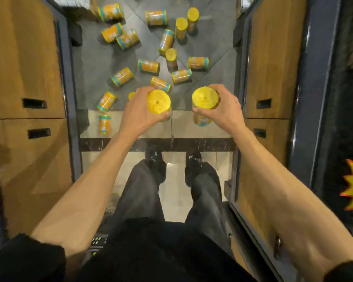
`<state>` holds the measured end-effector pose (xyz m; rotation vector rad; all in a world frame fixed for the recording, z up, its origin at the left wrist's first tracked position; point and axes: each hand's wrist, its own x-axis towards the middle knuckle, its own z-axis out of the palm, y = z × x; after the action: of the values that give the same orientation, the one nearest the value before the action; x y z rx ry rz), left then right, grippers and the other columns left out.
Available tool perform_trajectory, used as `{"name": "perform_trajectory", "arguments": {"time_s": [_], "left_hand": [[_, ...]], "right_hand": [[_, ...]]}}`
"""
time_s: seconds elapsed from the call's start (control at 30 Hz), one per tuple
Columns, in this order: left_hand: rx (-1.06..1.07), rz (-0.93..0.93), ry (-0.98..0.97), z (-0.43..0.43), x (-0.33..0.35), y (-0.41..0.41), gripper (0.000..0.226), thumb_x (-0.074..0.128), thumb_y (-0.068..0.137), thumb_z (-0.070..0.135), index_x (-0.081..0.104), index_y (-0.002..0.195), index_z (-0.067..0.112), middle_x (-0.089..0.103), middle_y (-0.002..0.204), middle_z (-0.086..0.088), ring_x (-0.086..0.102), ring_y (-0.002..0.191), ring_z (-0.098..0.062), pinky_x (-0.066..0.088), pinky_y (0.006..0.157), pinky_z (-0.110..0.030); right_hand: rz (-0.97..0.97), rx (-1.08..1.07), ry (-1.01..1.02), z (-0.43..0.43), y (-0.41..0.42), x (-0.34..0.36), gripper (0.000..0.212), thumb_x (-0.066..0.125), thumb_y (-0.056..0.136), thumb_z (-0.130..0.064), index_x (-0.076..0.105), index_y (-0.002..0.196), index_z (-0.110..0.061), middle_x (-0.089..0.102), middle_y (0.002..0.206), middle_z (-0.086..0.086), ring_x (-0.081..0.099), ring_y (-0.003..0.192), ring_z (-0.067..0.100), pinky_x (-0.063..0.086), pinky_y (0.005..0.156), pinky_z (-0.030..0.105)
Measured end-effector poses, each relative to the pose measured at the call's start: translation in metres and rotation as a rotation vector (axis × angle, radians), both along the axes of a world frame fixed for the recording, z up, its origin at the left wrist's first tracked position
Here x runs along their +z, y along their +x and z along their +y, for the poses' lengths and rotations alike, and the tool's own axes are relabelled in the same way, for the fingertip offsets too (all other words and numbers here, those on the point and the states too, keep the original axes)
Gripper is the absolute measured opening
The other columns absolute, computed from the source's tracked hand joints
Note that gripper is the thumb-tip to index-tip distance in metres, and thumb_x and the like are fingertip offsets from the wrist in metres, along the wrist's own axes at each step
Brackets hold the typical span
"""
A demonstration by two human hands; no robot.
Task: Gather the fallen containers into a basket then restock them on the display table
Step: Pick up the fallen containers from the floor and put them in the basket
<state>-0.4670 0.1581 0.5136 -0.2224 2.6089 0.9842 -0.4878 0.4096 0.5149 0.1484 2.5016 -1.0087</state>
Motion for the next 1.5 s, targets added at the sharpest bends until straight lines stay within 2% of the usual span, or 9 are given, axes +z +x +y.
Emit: {"name": "perform_trajectory", "arguments": {"time_s": [0.37,0.5,0.7,0.8,0.9,1.1,1.3,1.4,1.5], "left_hand": [[0.523,0.158,-0.038,0.015,0.135,0.105,0.079,0.087,0.064,0.044,0.053,0.129,0.016,0.056,0.129,-0.003,0.052,0.118,-0.021,0.037,0.091,-0.028],[0.713,0.174,-0.030,0.019,0.173,0.165,0.081,0.070,0.055,0.068,0.053,0.122,0.026,0.054,0.116,0.010,0.052,0.105,-0.012,0.042,0.083,-0.033],[1.010,0.210,-0.088,0.015,0.213,0.274,0.072,0.070,0.056,0.071,0.049,0.117,0.037,0.050,0.113,0.016,0.050,0.104,-0.009,0.043,0.084,-0.034],[1.166,0.234,-0.129,0.011,0.230,0.334,0.071,0.084,0.062,0.059,0.053,0.119,0.031,0.054,0.115,0.012,0.052,0.102,-0.011,0.045,0.083,-0.033],[1.301,0.257,-0.189,0.011,0.244,0.403,0.072,0.083,0.062,0.060,0.052,0.120,0.032,0.056,0.116,0.012,0.052,0.101,-0.010,0.047,0.083,-0.032],[1.503,0.261,-0.263,0.020,0.258,0.555,0.067,0.082,0.063,0.061,0.055,0.116,0.032,0.059,0.108,0.012,0.056,0.096,-0.011,0.044,0.076,-0.027],[1.672,0.229,-0.300,0.043,0.263,0.695,0.075,0.077,0.058,0.066,0.058,0.117,0.023,0.064,0.112,0.003,0.059,0.099,-0.020,0.051,0.085,-0.038],[1.739,0.202,-0.328,0.054,0.261,0.754,0.079,0.070,0.054,0.073,0.058,0.116,0.025,0.062,0.109,0.005,0.059,0.098,-0.019,0.053,0.082,-0.040],[1.822,0.117,-0.331,0.059,0.262,0.799,0.075,0.081,0.059,0.064,0.056,0.119,0.026,0.058,0.107,0.007,0.059,0.095,-0.019,0.055,0.073,-0.040]], "right_hand": [[0.140,0.376,-0.067,-0.014,-0.006,0.138,0.073,0.084,0.066,-0.054,0.053,0.126,-0.028,0.063,0.116,-0.007,0.059,0.109,0.016,0.048,0.087,0.036],[0.170,0.533,-0.102,-0.034,0.006,0.170,0.075,0.084,0.065,-0.054,0.054,0.128,-0.025,0.065,0.117,-0.004,0.059,0.107,0.015,0.043,0.079,0.028],[0.216,0.857,-0.158,-0.093,0.059,0.207,0.075,0.076,0.056,-0.068,0.058,0.119,-0.030,0.065,0.104,-0.008,0.062,0.098,0.013,0.047,0.079,0.029],[0.211,1.036,-0.153,-0.128,0.100,0.222,0.074,0.083,0.062,-0.057,0.056,0.125,-0.029,0.066,0.111,-0.005,0.062,0.101,0.017,0.052,0.080,0.034],[0.229,1.209,-0.162,-0.161,0.153,0.238,0.074,0.082,0.065,-0.058,0.054,0.127,-0.028,0.065,0.112,-0.005,0.061,0.101,0.016,0.052,0.081,0.034],[0.221,1.451,-0.227,-0.214,0.289,0.272,0.067,0.085,0.069,-0.048,0.054,0.125,-0.027,0.059,0.104,-0.012,0.055,0.093,0.007,0.042,0.076,0.021],[0.222,1.651,-0.318,-0.248,0.430,0.275,0.065,0.084,0.067,-0.053,0.055,0.120,-0.029,0.059,0.106,-0.015,0.056,0.096,0.008,0.048,0.079,0.027],[0.239,1.687,-0.334,-0.261,0.493,0.271,0.066,0.083,0.067,-0.057,0.056,0.121,-0.030,0.061,0.107,-0.014,0.056,0.097,0.009,0.046,0.080,0.027],[0.225,1.720,-0.341,-0.273,0.546,0.265,0.065,0.080,0.066,-0.060,0.057,0.119,-0.030,0.064,0.107,-0.010,0.059,0.095,0.012,0.048,0.072,0.020]]}}
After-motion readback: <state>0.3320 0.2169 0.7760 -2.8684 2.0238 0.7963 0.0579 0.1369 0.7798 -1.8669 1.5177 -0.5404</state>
